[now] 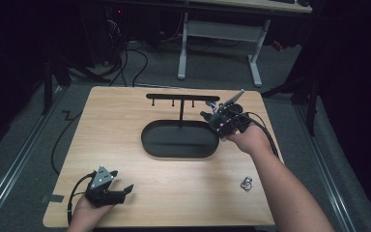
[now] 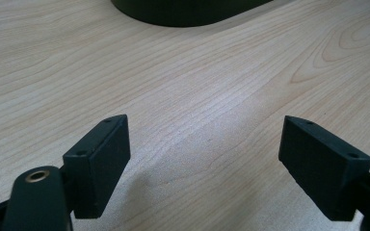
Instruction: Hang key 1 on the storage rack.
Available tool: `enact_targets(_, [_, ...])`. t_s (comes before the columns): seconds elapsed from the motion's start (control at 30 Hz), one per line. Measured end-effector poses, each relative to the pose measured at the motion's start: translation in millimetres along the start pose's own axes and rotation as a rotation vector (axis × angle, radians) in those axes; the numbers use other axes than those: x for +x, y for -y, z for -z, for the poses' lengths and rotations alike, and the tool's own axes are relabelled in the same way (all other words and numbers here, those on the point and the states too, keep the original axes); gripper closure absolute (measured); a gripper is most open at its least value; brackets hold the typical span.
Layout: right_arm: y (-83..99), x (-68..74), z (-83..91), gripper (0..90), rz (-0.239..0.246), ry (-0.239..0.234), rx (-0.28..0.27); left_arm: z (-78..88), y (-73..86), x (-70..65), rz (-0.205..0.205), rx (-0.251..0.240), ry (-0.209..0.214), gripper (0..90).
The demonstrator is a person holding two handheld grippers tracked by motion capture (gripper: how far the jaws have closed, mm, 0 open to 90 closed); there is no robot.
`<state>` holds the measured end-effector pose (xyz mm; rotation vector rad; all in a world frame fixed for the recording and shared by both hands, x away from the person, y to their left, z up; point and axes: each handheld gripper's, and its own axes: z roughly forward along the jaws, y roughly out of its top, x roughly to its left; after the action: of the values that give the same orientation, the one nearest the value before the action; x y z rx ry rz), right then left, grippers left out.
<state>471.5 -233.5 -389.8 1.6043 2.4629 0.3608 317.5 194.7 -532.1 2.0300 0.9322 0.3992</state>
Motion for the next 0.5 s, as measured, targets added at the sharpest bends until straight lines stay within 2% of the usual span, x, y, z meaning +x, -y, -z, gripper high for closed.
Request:
enact_targets(0.23, [-2.1,-0.5,-12.5,41.5,-0.034,-0.013,-0.011,0.0,0.2,0.6,0.001,0.001,0.002,19.0])
enact_targets(0.5, [2.8,-4.6,-7.9,38.6,-0.045,-0.021,-0.042,0.0,-0.5,-0.4,-0.005,0.002,0.002,19.0])
